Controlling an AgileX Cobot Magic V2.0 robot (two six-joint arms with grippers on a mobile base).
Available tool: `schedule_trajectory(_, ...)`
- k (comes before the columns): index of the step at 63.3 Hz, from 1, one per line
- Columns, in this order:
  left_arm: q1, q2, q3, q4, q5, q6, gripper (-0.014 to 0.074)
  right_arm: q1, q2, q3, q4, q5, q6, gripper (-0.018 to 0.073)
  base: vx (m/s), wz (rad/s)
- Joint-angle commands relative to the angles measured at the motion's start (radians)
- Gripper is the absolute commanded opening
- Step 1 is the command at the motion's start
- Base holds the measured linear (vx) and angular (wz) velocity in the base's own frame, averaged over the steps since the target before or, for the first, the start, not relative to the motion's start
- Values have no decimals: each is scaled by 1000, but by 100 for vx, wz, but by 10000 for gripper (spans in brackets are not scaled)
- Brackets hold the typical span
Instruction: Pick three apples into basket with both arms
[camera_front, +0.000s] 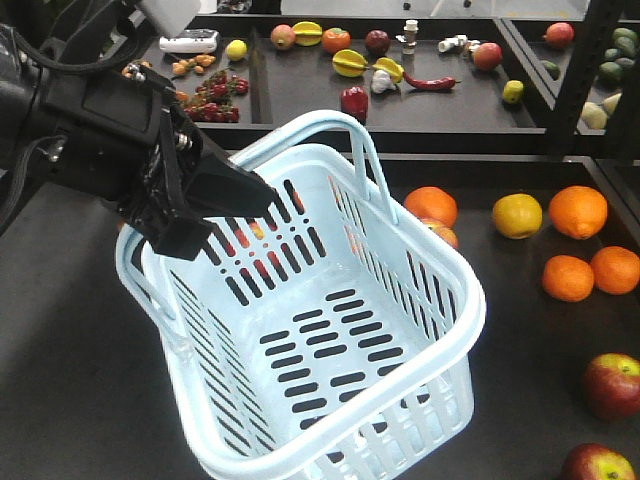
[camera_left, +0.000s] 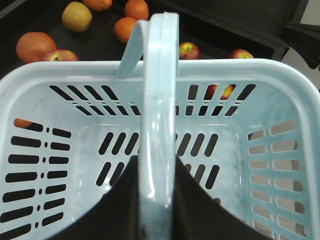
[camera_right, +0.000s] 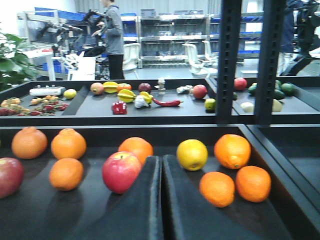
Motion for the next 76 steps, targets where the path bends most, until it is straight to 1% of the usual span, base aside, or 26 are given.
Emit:
schedule_trajectory(1, -5, -34, -27, -58, -61, -11, -6, -7, -12, 13, -9, -71, -8, -5, 6, -19)
schedule_trajectory(31, -5, -34, -27, -58, -61, -11, -6, -7, -12, 13, -9, -71, -8, -5, 4, -9)
schedule_trajectory(76, -5, -34, -27, -58, -61, -11, -6, -7, -12, 13, -9, -71, -8, -5, 0, 0)
